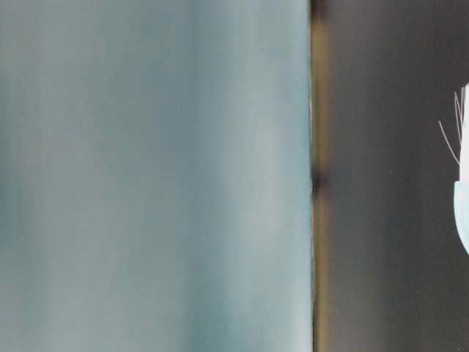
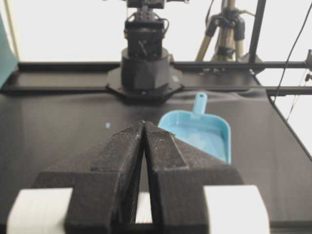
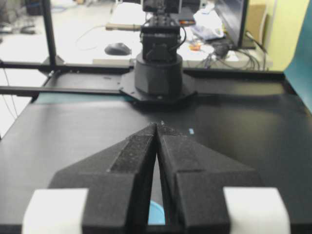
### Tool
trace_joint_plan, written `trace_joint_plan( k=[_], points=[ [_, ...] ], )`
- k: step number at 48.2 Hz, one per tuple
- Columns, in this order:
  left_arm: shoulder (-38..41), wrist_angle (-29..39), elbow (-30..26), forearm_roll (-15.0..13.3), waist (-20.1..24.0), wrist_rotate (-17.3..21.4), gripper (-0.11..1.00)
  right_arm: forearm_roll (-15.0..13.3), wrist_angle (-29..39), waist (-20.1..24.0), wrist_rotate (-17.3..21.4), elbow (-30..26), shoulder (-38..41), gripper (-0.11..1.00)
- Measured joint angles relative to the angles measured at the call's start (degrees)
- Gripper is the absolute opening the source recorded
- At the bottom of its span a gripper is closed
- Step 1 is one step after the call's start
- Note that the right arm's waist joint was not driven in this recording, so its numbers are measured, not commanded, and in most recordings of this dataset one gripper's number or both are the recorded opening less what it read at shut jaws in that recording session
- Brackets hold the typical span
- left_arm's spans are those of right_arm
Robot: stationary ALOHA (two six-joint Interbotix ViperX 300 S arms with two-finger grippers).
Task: Hold the dustpan with a person, while the left arm uses a hand brush to gather the screws into the dustpan.
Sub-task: 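Move the left gripper toward the blue hand brush handle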
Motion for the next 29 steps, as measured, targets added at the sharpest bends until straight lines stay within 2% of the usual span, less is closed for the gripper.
trace_joint_plan(
  k=[3,5,8,20,29],
  points=[
    [0.1,0.4,0.0,0.3,-0.1,-0.4,0.05,0.0,0.1,0.0,0.0,0.1,-0.1,0.02],
    [0.0,2.8,-0.3,1.3,-0.9,-0.8,0.0,0.0,0.9,0.0,0.0,0.4,-0.5,0.0],
    [0.1,5.9,-0.6,2.0,-2.4,-0.8,0.0,0.1,3.9,0.0,0.0,0.5,-1.9,0.0],
    [0.1,10.4,-1.3,2.3,-2.5,-0.8,0.0,0.1,18.6,0.0,0.3,0.5,-11.3,0.0],
    [2.9,12.1,-1.3,2.3,-2.5,-0.8,0.0,0.2,34.3,0.0,1.0,1.8,-19.4,0.0]
  ],
)
